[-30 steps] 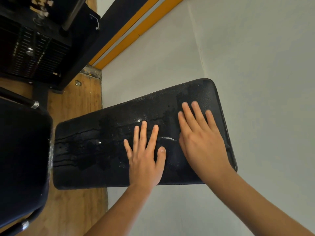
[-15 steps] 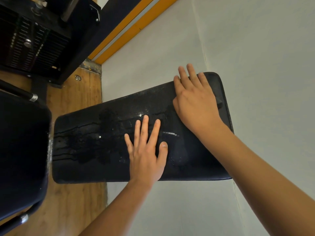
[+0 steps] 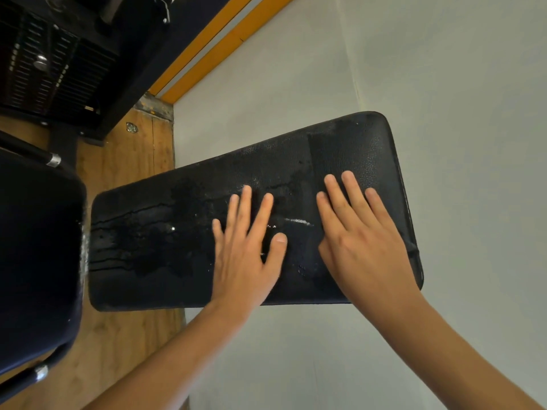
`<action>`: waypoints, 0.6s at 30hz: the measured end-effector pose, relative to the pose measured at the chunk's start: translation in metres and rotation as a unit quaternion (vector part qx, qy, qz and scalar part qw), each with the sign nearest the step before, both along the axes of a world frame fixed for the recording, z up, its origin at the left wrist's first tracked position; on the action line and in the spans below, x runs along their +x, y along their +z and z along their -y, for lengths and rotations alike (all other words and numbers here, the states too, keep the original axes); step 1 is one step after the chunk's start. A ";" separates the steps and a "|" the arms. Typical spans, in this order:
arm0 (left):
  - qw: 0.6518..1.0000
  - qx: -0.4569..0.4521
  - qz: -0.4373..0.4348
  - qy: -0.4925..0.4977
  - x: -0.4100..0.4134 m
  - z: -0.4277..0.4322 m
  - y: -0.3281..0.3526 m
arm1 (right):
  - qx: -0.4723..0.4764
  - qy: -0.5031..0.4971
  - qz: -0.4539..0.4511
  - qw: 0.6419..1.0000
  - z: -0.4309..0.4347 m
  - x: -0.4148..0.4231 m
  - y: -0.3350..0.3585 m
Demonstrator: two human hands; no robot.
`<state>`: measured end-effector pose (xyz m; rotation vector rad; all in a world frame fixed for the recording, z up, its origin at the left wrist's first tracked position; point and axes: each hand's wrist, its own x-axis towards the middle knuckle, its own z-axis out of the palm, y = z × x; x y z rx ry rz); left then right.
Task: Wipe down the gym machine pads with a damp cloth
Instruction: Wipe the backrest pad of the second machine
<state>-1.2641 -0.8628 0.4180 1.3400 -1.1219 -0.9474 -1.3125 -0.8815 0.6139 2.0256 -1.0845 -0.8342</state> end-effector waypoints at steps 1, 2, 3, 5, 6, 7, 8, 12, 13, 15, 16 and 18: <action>1.000 0.004 0.004 0.013 0.005 0.002 -0.007 | -0.006 0.003 0.003 1.000 -0.001 -0.001 -0.001; 1.000 0.019 0.008 0.021 0.011 0.005 -0.015 | -0.012 0.007 0.007 1.000 -0.001 -0.002 -0.001; 0.999 0.040 0.010 0.021 0.016 0.009 -0.024 | -0.019 0.011 0.011 1.000 -0.002 -0.003 -0.002; 0.997 0.069 0.018 0.002 0.020 0.016 -0.037 | -0.029 0.018 0.014 0.999 -0.001 -0.002 -0.003; 0.997 0.070 0.022 -0.004 0.020 0.018 -0.041 | -0.032 0.022 0.015 0.999 -0.001 -0.002 -0.003; 0.998 0.064 0.024 -0.002 0.019 0.019 -0.044 | -0.033 0.026 0.018 0.999 0.000 -0.002 -0.003; 0.998 0.057 0.021 0.005 0.017 0.020 -0.047 | -0.032 0.029 0.023 0.999 0.000 -0.002 -0.003; 0.999 0.046 0.013 0.022 0.013 0.023 -0.050 | -0.022 0.032 0.031 0.999 0.004 -0.003 -0.002; 0.999 0.045 0.012 0.022 0.013 0.023 -0.050 | -0.022 0.034 0.033 0.999 0.005 -0.004 -0.002; 0.999 0.041 0.010 0.018 0.013 0.020 -0.049 | -0.026 0.039 0.037 0.998 0.003 -0.004 -0.002; 0.999 0.038 0.007 0.018 0.013 0.020 -0.050 | -0.027 0.042 0.040 0.998 0.002 -0.005 -0.003; 0.999 0.035 0.003 0.015 0.013 0.020 -0.051 | -0.015 0.044 0.042 0.998 0.000 -0.006 -0.003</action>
